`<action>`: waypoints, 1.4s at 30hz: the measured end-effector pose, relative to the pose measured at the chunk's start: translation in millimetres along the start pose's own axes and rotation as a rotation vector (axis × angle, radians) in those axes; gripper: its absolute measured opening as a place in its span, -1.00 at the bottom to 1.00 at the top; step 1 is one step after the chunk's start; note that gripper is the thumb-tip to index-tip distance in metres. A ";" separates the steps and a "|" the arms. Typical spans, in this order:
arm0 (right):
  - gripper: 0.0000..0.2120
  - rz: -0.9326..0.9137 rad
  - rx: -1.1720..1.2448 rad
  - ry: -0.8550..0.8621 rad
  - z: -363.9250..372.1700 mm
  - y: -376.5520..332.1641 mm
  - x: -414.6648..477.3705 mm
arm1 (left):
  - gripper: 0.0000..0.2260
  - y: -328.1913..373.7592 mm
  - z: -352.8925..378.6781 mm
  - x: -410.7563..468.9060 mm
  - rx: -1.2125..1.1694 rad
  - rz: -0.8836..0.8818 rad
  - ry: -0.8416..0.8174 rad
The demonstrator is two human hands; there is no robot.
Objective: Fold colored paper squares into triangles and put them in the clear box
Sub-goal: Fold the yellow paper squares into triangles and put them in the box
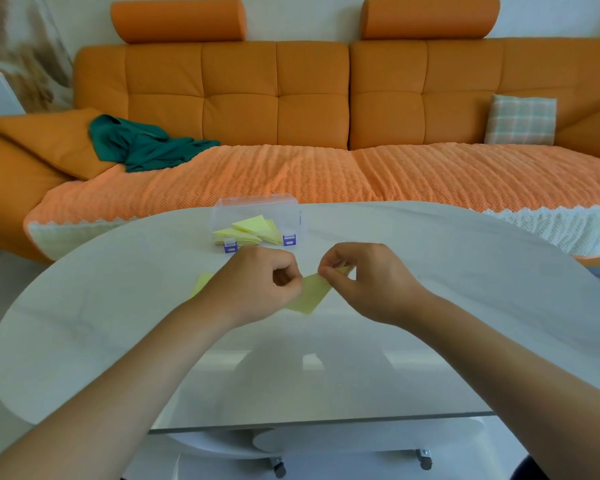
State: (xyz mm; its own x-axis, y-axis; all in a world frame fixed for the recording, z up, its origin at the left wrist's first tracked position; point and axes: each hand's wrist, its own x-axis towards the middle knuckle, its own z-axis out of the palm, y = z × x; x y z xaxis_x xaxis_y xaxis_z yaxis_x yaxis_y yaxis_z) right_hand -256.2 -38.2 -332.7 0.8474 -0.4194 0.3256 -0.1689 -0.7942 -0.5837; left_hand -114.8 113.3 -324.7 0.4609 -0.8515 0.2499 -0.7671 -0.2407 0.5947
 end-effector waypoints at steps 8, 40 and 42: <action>-0.87 0.116 -0.043 0.090 -12.3 22.4 5.5 | -0.86 -35.2 -26.9 5.9 0.246 -0.074 -0.141; -0.90 -0.199 -0.118 0.064 3.4 5.5 -4.3 | -0.89 -11.6 13.4 6.6 -0.754 -0.475 -0.153; -0.93 -0.052 0.028 0.029 2.5 3.3 -3.2 | -0.78 -11.0 14.4 5.9 -0.790 -0.452 -0.137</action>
State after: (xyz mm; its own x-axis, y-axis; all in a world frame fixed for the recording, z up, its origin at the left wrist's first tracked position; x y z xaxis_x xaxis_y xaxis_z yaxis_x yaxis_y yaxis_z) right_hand -258.3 -38.4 -337.5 0.8395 -0.3909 0.3774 -0.1107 -0.8030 -0.5856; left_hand -110.0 104.2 -340.8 0.5475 -0.8135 -0.1963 0.0241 -0.2191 0.9754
